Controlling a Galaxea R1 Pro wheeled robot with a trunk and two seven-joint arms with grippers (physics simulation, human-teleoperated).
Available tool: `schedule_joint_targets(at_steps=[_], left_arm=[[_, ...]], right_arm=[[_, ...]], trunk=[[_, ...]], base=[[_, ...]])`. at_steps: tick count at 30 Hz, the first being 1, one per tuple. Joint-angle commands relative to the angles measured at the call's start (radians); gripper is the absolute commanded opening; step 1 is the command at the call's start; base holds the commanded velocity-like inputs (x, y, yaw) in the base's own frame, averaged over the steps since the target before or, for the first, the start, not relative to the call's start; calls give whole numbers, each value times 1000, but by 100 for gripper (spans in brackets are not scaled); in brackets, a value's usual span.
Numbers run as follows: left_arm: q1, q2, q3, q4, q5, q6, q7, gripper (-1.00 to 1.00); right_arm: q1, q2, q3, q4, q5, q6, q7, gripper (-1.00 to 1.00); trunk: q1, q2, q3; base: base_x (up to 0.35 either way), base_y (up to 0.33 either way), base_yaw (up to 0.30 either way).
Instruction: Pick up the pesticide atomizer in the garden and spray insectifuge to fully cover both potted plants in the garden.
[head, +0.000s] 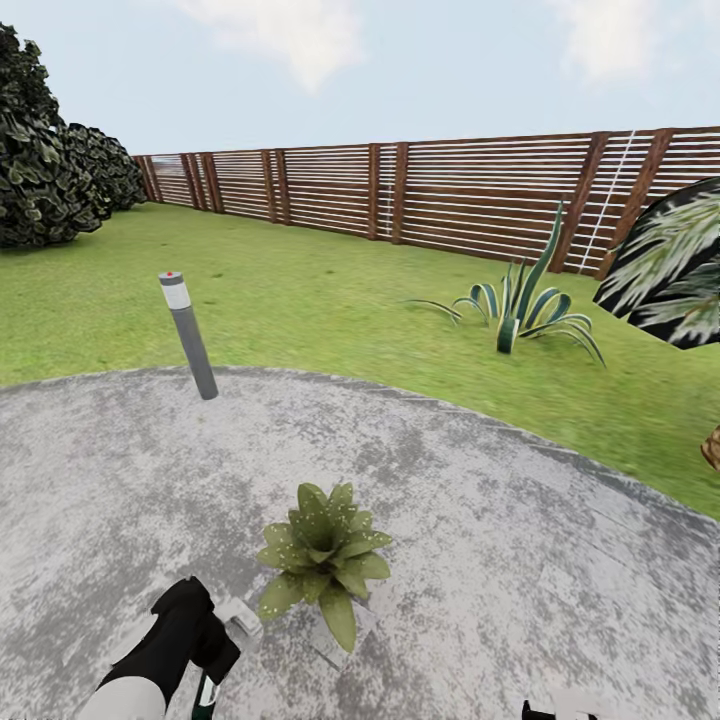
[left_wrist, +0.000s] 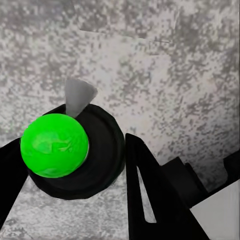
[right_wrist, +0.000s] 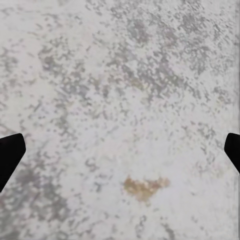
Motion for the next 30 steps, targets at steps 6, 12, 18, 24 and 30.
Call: schedule_joint_targets(at_steps=[6,12,18,24,30], left_arm=[[-173,31,-112,-3,-265,125,-373,-100],[-211,33,-117,-5,-370,125,-478,-100],[-202,31,-120,-5,-379,121,-484,-100],[-201,29,-120,-5,-384,124,-483,-100],[-199,32,-121,-5,-387,124,-477,-100]], right_arm=[[-1,-1,-7,2,10,-4,-2,100],[-1,-4,-6,2,12,-2,-2,100],[-1,-5,-6,2,12,-1,-2,100],[-1,-4,-7,2,11,-1,-2,100],[-1,-3,-7,2,11,-2,-2,100]], trunk=[[0,0,-1],[0,0,-1],[0,0,-1],[0,0,-1],[0,0,-1]], base=[[0,-68,2],[0,-1,0],[0,0,0],[27,-15,0],[218,-150,0]])
